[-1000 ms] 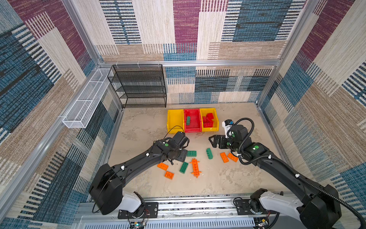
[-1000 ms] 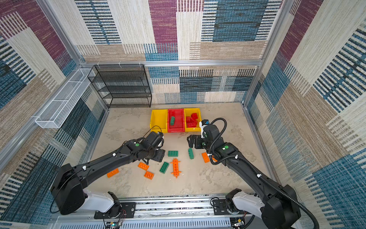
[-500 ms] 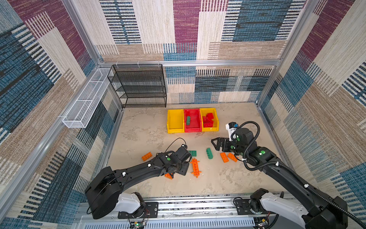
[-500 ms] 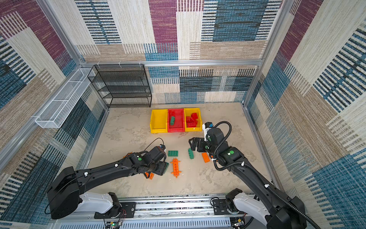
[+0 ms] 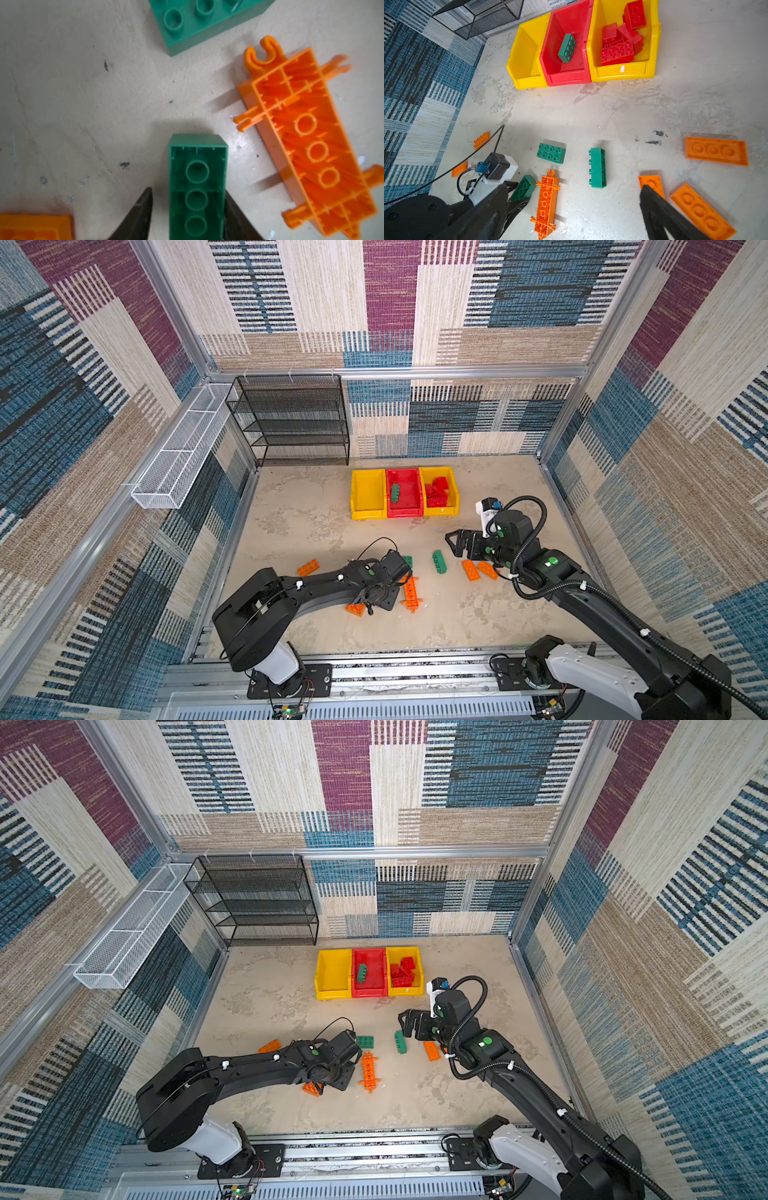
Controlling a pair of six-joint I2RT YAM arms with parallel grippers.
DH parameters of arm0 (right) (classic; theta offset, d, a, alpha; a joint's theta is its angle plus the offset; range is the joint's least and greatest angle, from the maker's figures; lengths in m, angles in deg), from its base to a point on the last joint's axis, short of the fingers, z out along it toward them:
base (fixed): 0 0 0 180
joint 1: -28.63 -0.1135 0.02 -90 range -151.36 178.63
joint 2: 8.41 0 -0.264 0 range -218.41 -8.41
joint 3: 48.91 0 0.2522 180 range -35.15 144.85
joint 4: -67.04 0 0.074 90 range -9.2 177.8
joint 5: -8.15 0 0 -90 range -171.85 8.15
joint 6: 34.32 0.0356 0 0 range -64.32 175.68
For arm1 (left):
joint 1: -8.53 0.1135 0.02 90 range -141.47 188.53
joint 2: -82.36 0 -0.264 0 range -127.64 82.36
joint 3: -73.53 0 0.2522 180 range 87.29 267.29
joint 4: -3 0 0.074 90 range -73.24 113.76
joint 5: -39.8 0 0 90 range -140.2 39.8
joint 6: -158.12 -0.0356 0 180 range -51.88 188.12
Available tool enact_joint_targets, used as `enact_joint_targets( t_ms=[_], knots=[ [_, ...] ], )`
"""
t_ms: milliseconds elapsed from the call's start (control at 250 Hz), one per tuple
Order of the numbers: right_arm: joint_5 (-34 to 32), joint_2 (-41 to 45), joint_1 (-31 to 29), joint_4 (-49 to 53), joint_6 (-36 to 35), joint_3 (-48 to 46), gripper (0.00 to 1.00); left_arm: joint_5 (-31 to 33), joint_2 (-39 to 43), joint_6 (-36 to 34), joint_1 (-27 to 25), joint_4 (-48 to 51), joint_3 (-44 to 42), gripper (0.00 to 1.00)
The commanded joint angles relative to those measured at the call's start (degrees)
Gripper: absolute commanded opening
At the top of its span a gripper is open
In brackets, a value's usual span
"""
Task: Sort the legos into containers by color
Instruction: 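Grasp the green brick with the left gripper and carry it toward the red bin, then release the green brick into the red bin with the left gripper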
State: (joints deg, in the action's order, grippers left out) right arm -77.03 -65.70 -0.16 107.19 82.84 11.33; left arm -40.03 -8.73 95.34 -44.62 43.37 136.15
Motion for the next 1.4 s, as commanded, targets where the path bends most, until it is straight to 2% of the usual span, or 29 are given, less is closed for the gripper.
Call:
enact_joint_targets(
  t_ms=[0, 232, 452, 592, 748, 932, 1028, 1188, 1304, 1396],
  knots=[
    [-1.27, 0.41, -0.04, -0.46, 0.21, 0.02, 1.0, 2.36, -0.73, 0.61, 0.05, 1.58, 1.86, 0.3],
    [-2.79, 1.4, -0.03, -0.37, -0.23, 0.42, 1.0, 4.83, -1.23, -3.38, 1.3, 6.45, 10.31, 0.28],
    [-2.39, 0.56, -0.01, -2.46, -0.58, 0.15, 1.0, 2.73, -7.82, -9.91, 8.33, 9.81, 30.48, 0.3],
    [-1.35, -1.18, 0.02, -3.53, -0.89, 0.2, 1.0, -0.85, -16.63, -11.83, 13.71, 12.15, 46.06, 0.32],
    [-2.29, -2.59, 0.06, -3.69, -1.68, 0.39, 1.0, -1.52, -29.63, -13.66, 17.37, 17.61, 64.62, 0.33],
    [-3.2, -4.39, 0.32, -3.93, -2.08, 1.01, 1.0, -4.14, -45.35, -14.03, 19.95, 25.26, 86.41, 0.33],
    [-3.34, -5.48, 0.58, -3.59, -2.32, 1.9, 1.0, -5.44, -51.33, -14.12, 20.4, 27.36, 94.99, 0.39],
    [-3.81, -6.82, 0.87, -2.94, -2.64, 3.18, 1.0, -7.82, -54.63, -12.69, 21.28, 26.19, 98.63, 0.72],
    [-3.59, -6.95, 0.94, -2.91, -2.38, 3.56, 1.0, -8.56, -53.01, -12.06, 21.33, 26.12, 97.21, 0.74],
    [-3.08, -6.78, 0.94, -2.81, -2.22, 3.61, 1.0, -9.33, -48.4, -10.92, 21.16, 26.27, 92.19, 0.74]
  ],
)
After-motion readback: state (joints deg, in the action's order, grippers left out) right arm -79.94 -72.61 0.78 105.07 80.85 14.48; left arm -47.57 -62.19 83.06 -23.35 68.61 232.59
